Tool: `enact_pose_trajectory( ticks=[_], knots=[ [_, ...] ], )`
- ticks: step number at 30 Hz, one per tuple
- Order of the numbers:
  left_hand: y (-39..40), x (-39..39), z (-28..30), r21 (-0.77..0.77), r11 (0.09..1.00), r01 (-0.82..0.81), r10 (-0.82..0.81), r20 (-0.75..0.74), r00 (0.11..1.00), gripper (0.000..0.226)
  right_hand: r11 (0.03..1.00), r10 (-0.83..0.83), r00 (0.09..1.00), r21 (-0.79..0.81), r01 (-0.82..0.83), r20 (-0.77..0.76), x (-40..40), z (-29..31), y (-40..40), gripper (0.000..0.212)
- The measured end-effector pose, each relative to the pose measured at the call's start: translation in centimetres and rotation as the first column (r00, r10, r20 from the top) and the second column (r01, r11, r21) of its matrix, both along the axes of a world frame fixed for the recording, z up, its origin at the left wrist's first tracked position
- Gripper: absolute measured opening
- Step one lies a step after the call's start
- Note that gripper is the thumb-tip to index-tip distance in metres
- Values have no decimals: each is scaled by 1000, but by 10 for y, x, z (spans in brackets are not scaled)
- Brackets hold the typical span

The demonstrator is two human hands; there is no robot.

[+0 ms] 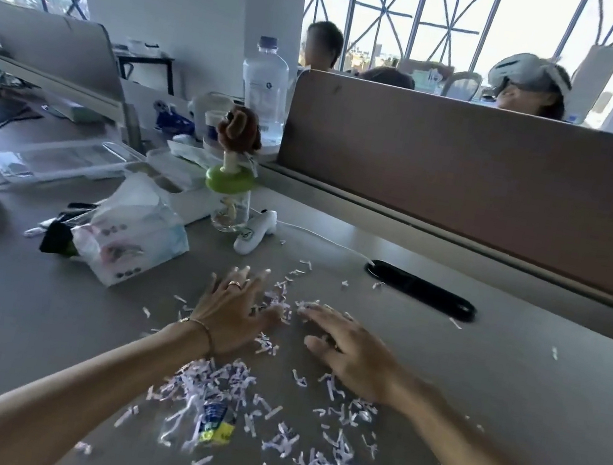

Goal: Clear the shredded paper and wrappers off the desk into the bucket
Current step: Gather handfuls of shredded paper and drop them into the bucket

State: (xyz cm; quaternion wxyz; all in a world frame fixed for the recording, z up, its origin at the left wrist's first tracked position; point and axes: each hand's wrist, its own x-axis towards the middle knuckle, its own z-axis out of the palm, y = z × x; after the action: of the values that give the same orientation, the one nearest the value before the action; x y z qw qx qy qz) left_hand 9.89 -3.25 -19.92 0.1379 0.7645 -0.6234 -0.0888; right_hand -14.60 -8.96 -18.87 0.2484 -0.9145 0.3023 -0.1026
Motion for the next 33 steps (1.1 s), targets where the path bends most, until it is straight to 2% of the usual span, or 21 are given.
enact_pose_trajectory(
  ticks=[3,5,9,12,19,22,27,30,33],
  knots=[
    [-8,-10,4,-37,991,130,-132,-49,990,90,997,-73,994,32,70,84,-17,5,7,52],
    [-5,-25,8,-46,969,244,-247,-109,963,78,987,-157,985,29,156,65,-34,6,6,52],
    [21,-53,16,-23,895,446,-442,-174,880,80,971,-238,971,40,236,36,-62,5,11,61],
    [45,-70,21,17,839,544,-536,-146,831,74,967,-255,967,33,254,18,-72,5,22,54],
    [91,-113,27,76,767,637,-637,-28,770,99,958,-285,958,17,285,12,-98,14,64,61],
    [103,-127,21,20,735,678,-678,63,733,101,953,-300,954,36,299,22,-116,16,91,61],
    [98,-138,11,-164,736,657,-629,194,753,59,948,-313,950,53,312,0,-150,9,133,66],
    [96,-146,13,-209,699,684,-640,244,729,31,953,-302,949,-10,302,-87,-170,4,154,77],
    [95,-152,11,-208,690,694,-641,269,718,23,963,-265,944,-104,249,-196,-183,3,172,84]
  ],
)
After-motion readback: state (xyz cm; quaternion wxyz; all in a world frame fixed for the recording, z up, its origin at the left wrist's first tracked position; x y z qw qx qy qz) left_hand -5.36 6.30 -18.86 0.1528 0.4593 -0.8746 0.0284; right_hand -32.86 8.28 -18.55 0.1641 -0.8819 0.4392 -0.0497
